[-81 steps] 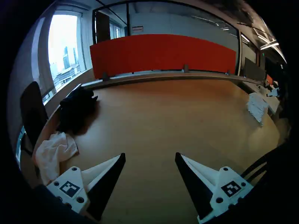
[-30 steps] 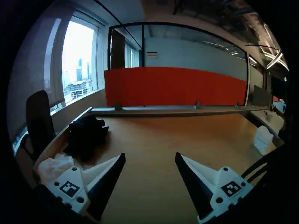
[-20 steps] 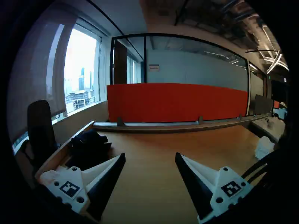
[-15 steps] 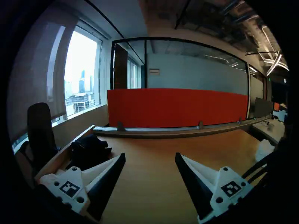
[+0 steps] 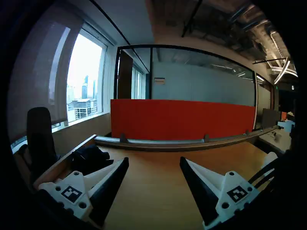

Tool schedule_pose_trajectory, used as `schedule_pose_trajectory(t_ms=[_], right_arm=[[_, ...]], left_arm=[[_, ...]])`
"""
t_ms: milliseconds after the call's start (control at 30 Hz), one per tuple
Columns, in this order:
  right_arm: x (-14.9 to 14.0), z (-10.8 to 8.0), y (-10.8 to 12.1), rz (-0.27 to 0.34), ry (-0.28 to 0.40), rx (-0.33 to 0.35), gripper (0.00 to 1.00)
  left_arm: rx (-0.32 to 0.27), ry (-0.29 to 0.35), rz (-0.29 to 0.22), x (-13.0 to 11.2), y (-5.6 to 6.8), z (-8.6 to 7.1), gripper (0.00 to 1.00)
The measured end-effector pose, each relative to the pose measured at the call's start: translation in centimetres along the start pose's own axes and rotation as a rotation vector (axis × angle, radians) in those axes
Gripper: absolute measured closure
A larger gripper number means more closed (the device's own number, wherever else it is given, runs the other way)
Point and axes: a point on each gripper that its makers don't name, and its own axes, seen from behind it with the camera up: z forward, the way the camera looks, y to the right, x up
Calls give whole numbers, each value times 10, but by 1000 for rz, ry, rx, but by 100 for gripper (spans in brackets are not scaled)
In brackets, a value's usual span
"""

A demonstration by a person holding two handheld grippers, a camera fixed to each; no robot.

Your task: Fold towel

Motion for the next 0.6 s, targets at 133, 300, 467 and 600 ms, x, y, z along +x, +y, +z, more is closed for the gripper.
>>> schedule_pose_trajectory(t_ms=[133, 300, 467, 600], right_arm=[[2, 2, -17, 8, 0, 15, 0], [2, 4, -36, 19, -7, 32, 0], [-1, 4, -43, 8, -16, 33, 0], [2, 3, -46, 13, -21, 32, 0]], left_arm=[[-5, 7, 3, 2, 1, 1, 1], [-14, 3, -14, -3, 1, 5, 1], [-17, 14, -10, -5, 1, 6, 1], [-17, 14, -7, -10, 2, 7, 1]])
